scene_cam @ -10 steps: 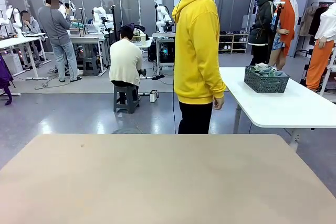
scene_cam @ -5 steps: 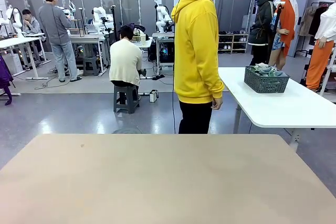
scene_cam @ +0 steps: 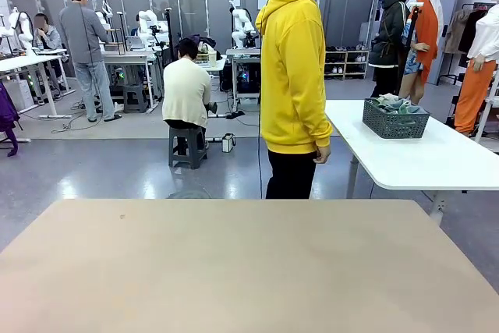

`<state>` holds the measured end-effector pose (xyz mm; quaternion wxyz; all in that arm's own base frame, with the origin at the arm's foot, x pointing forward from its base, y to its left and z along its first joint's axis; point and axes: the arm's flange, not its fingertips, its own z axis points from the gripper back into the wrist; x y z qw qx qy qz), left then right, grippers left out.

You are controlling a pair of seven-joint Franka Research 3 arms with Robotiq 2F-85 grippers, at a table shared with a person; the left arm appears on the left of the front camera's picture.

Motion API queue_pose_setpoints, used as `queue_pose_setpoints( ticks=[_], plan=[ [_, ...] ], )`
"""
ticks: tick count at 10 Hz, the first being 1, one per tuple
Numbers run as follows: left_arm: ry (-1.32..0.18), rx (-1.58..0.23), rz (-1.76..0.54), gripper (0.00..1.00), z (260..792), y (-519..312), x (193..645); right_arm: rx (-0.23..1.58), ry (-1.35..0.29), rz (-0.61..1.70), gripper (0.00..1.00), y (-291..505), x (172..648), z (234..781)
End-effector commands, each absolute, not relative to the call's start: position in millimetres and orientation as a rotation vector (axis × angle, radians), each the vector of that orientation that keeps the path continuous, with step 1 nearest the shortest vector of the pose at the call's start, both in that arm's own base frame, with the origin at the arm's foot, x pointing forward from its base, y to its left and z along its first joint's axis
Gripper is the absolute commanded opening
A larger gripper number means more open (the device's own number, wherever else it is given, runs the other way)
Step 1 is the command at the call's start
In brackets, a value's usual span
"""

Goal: Fold the towels and place them in the basket.
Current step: When a person lays out a Towel with hook on the table, fold it in half twice.

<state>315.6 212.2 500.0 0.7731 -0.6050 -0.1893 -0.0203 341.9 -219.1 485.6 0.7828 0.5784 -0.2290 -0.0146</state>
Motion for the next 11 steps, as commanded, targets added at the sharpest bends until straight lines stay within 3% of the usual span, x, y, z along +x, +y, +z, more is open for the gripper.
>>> queue_pose_setpoints(
  ticks=[1,11],
  plan=[
    [-0.403,-1.315,-0.054,1.00,499.5,212.5,313.6,1.256,-0.511,-0.022,1.00,-219.0,340.9,489.0],
    [-0.403,-1.315,-0.054,1.00,499.5,212.5,313.6,1.256,-0.511,-0.022,1.00,-219.0,340.9,489.0]
  ],
)
